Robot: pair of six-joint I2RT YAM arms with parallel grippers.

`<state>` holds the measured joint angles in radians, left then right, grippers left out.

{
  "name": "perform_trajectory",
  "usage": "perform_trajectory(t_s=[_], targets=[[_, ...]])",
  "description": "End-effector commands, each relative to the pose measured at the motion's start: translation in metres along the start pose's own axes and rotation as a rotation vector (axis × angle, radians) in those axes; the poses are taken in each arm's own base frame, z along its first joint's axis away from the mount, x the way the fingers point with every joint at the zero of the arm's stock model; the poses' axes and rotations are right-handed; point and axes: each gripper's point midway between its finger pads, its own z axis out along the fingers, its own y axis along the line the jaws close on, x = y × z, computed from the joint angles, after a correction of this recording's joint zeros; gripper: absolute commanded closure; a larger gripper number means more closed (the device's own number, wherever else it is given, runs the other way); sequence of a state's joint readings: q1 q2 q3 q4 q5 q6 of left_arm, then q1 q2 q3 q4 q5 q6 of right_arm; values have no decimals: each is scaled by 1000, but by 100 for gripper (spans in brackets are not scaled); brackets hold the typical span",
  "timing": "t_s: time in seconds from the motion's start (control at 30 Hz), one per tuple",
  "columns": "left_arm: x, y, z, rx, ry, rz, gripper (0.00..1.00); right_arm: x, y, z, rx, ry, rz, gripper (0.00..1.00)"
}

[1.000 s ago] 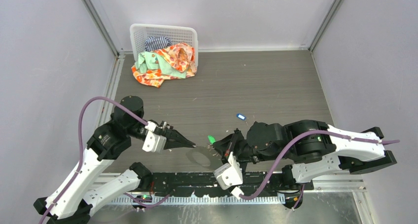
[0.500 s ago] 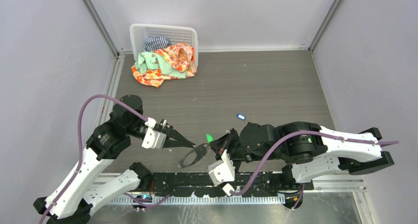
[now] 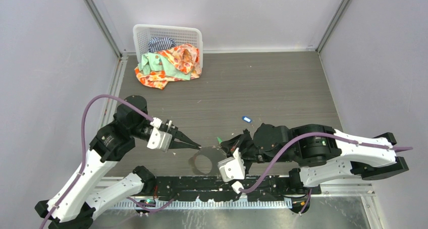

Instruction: Put the keys on the keyring

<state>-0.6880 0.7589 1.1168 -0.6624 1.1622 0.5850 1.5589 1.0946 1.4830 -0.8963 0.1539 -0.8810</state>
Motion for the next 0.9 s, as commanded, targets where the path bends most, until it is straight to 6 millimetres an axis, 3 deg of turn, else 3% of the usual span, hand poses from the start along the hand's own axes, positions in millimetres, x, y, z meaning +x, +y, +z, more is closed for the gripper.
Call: perform_trajectory(t_s=[0.0,0.23,0.53,0.67,0.87], targets=[[-28,1,-4,-3,-46,84,100,0,-6,-8,20,0,38,99],[-26,2,-3,2,-47,80,100,-20,-16,13,5,-47,-28,99],[-26,0,-4,-1,-47,83,100,-26,-30,32,27,-60,-8,99],[-26,-2,-4,0,-46,82,100,-17,-35,33,52,-18,16,99],[-20,-8,-5,10,-37,78,100,-7,-45,16,121,-10,81,99]])
